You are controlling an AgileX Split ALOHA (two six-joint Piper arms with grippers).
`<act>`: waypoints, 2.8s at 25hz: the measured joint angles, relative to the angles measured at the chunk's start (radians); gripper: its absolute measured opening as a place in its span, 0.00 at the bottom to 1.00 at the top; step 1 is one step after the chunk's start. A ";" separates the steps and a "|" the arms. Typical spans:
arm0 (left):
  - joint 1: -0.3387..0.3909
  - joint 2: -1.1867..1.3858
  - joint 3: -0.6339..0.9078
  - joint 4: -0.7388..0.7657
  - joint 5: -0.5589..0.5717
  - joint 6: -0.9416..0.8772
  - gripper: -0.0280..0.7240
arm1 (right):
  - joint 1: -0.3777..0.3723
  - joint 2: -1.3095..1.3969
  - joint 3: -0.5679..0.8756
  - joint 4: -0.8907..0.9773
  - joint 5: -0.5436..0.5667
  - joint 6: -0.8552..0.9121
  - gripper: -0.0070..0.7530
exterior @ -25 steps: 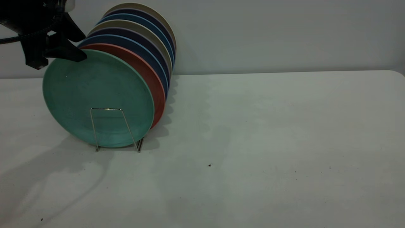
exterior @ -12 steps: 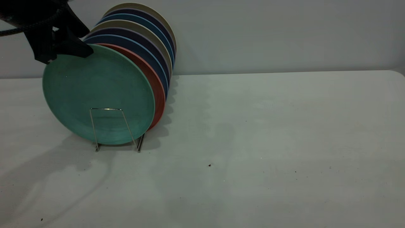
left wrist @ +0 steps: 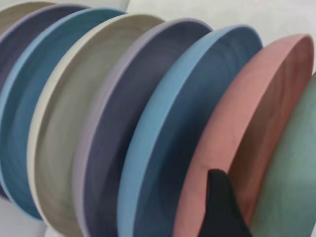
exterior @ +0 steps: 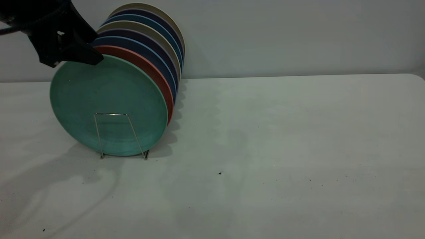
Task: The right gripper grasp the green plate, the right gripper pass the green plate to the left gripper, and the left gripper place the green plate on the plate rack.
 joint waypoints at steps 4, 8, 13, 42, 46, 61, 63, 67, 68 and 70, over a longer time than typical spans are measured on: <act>0.000 0.000 0.000 0.037 0.006 -0.060 0.72 | 0.000 0.000 0.000 0.000 0.000 0.000 0.49; 0.000 0.000 0.000 0.118 0.033 -0.161 0.72 | 0.000 0.000 0.000 0.000 -0.001 0.000 0.49; 0.000 -0.008 -0.001 0.288 0.065 -0.332 0.72 | 0.000 0.000 0.000 -0.005 -0.008 0.000 0.49; 0.000 -0.540 -0.001 0.479 0.384 -0.990 0.72 | 0.000 0.000 0.031 -0.092 -0.097 0.110 0.49; 0.000 -0.637 0.000 0.603 0.570 -1.262 0.72 | 0.004 -0.003 0.031 -0.097 -0.099 0.146 0.49; 0.000 -1.101 0.429 0.770 0.732 -1.763 0.72 | 0.092 -0.274 0.031 -0.116 -0.099 0.183 0.49; 0.000 -1.201 0.500 0.773 0.719 -1.780 0.72 | 0.104 -0.275 0.031 -0.117 -0.097 0.183 0.49; 0.000 -1.387 0.600 0.823 0.709 -1.816 0.72 | 0.111 -0.276 0.031 -0.117 -0.097 0.183 0.49; 0.000 -1.437 0.623 0.840 0.706 -1.834 0.72 | 0.111 -0.276 0.031 -0.117 -0.097 0.183 0.49; 0.000 -1.532 0.663 0.879 0.704 -1.872 0.72 | 0.111 -0.276 0.031 -0.117 -0.097 0.183 0.48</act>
